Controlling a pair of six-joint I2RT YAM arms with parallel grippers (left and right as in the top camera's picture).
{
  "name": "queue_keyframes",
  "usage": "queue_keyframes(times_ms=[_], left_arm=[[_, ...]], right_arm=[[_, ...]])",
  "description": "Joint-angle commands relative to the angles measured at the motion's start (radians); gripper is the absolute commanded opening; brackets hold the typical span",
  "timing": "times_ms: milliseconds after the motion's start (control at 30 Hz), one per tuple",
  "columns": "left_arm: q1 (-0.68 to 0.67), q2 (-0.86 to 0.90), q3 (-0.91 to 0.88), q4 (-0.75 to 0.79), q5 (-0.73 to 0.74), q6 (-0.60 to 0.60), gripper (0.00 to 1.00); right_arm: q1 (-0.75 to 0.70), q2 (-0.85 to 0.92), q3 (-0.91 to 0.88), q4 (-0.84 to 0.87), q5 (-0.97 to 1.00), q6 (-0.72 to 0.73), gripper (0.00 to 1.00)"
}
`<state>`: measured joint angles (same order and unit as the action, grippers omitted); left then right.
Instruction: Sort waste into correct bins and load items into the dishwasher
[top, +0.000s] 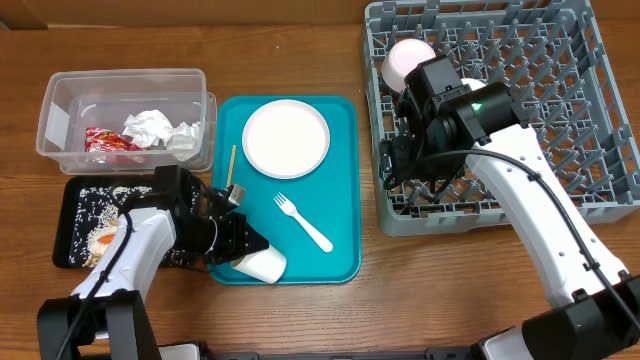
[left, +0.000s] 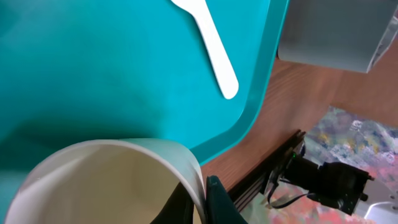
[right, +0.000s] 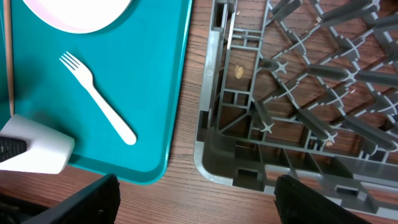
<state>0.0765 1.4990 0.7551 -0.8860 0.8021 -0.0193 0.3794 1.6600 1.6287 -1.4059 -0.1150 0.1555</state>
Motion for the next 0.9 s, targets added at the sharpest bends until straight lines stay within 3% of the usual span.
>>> queue_keyframes(times_ms=[0, 467, 567, 667, 767, 867], left_arm=[[0.004, 0.004, 0.015, 0.003, 0.041, 0.023, 0.04], [0.011, 0.004, 0.438, -0.027, 0.304, 0.014, 0.04], [0.011, 0.004, 0.505, 0.006, 0.37, -0.027, 0.04], [0.016, 0.004, 0.545, 0.126, 0.573, -0.043, 0.04], [0.016, 0.004, 0.55, 0.354, 0.78, -0.175, 0.04], [0.014, 0.004, 0.55, 0.493, 0.779, -0.32, 0.05]], right_arm=[[-0.009, -0.006, 0.014, 0.004, 0.006, -0.005, 0.76], [-0.113, -0.007, 0.024, 0.04, -0.1, -0.007, 0.78], [-0.117, -0.007, 0.024, 0.067, -0.3, -0.185, 0.74], [-0.118, -0.007, 0.022, 0.098, -0.525, -0.352, 0.66], [-0.119, -0.007, 0.022, 0.107, -0.668, -0.509, 0.65], [-0.128, -0.007, 0.022, 0.109, -0.816, -0.64, 0.69]])
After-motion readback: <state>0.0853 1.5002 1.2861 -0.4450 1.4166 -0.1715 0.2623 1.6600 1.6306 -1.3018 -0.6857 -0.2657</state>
